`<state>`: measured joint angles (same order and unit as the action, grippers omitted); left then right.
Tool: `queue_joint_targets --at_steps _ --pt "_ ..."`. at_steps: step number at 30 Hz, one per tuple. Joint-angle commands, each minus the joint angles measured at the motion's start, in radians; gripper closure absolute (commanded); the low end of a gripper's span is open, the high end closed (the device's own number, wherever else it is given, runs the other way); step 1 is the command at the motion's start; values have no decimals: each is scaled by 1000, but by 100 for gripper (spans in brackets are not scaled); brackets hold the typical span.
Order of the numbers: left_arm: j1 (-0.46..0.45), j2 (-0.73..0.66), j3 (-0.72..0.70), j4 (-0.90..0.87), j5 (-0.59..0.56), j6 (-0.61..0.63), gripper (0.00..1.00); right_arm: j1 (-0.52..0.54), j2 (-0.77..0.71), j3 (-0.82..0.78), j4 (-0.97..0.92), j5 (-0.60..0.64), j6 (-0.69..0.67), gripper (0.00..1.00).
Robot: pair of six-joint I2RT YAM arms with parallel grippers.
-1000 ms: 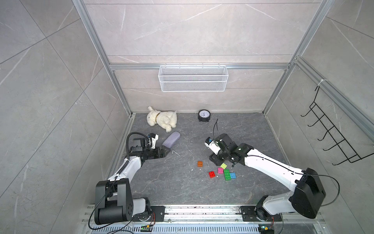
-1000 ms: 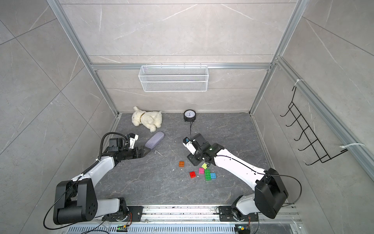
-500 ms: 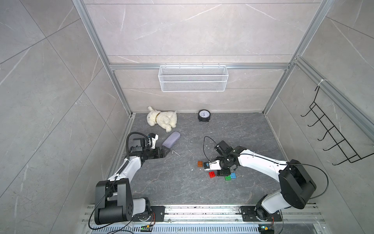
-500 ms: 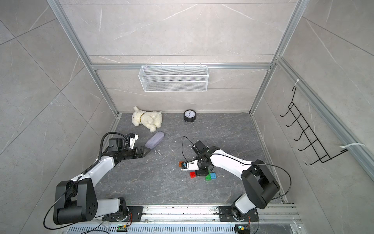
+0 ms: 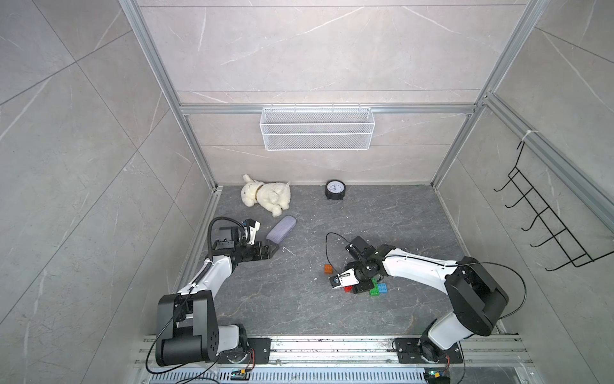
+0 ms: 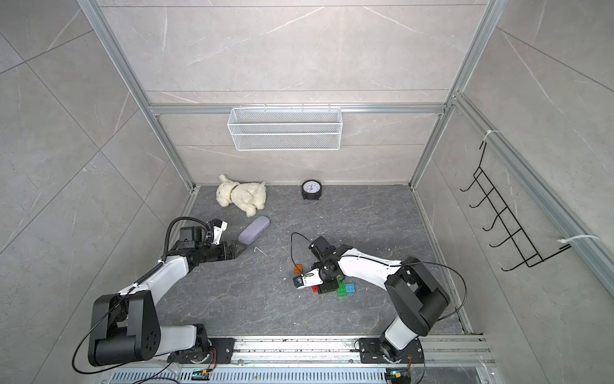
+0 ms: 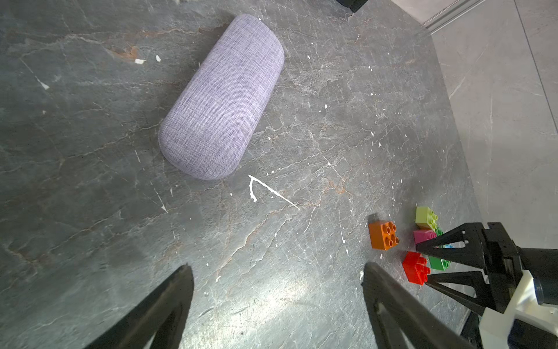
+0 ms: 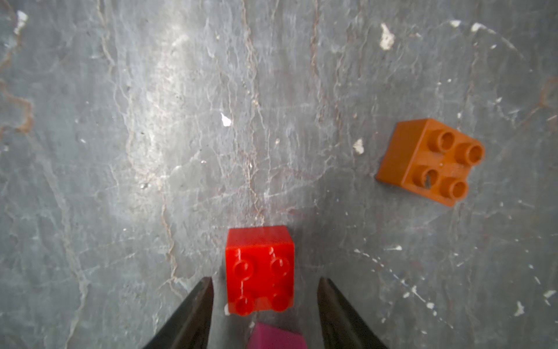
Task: Assemble the letter y with lego
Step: Pick up the lego brick from the center of the board, then assemble the lego brick with the lego brick.
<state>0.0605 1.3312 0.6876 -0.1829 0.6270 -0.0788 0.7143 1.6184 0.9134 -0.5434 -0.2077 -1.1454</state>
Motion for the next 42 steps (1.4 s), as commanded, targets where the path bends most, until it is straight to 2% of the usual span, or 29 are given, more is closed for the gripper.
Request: queue_joint_targets --at_steps 1,10,17,22,29,36,42 --pt "2 9 21 -7 -4 23 10 8 25 -8 11 -33 -8 43" --pt "2 16 21 -7 -6 26 10 13 61 9 13 -56 18 51" --pt "1 22 25 -10 -9 27 9 13 48 21 10 -54 31 64" --pt "3 22 32 -19 -22 40 9 12 16 81 -18 -43 90 74" --pt "8 19 39 -27 -30 40 9 10 79 217 -21 16 237 73" --pt "7 16 39 -27 -29 40 9 10 174 340 -64 46 317 74" --pt "9 16 39 -26 -29 41 9 10 216 381 -98 41 341 75"
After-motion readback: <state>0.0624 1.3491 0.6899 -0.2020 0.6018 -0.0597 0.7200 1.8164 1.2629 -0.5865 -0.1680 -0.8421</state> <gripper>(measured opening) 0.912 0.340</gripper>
